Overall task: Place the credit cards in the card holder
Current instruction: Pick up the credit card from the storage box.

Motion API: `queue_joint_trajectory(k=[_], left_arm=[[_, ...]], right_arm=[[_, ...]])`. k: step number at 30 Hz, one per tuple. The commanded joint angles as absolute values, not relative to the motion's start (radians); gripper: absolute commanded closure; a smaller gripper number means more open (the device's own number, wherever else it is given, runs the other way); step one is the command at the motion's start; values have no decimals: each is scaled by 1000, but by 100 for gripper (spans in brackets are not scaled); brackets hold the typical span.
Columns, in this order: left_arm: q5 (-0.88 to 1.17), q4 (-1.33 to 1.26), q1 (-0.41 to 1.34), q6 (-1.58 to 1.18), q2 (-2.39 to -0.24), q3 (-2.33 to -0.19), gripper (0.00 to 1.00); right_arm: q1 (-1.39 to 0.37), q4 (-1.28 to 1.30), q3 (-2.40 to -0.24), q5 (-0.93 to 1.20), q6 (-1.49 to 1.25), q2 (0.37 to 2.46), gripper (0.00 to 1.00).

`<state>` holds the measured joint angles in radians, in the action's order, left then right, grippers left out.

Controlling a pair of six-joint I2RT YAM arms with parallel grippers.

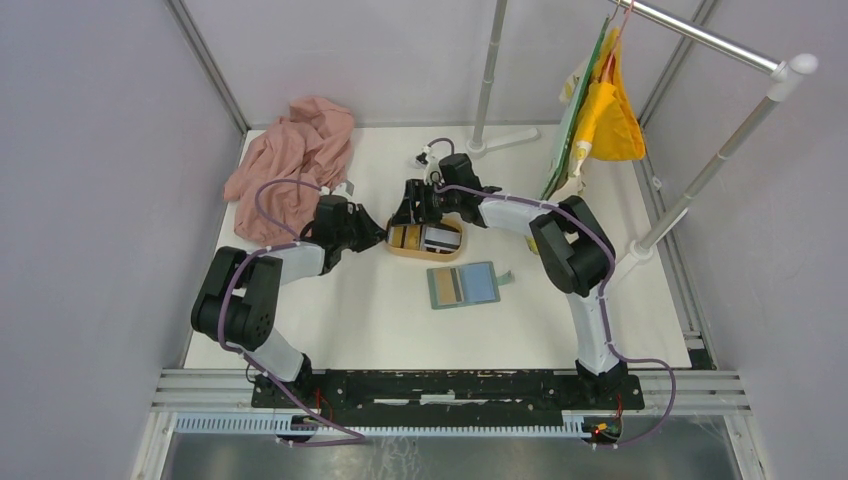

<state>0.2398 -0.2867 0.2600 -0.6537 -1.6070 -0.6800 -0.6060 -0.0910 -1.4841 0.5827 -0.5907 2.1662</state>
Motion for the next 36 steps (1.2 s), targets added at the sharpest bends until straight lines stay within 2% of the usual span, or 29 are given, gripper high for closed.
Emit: queue_joint_trajectory(k=[1,10,17,25,36], left_arm=[[323,-377,274,-671,-1561,-721,81],[352,-377,295,-657,-1571,-736,78],[369,-377,306,-649,-1565,-734,68],[385,-368,311,-641,-1567,-732,62],[432,-362,348,-630,-1648,-779,61]], right_arm=[[-605,-155,-1437,589,-626,2122,32],[-605,-244,-1345,619,-745,2143,29],[-605,-312,-1330,663,-786,2143,28],[-598,-316,-1339,673,-783,2150,29],[-564,-290,-1320,647,-779,2139,29]])
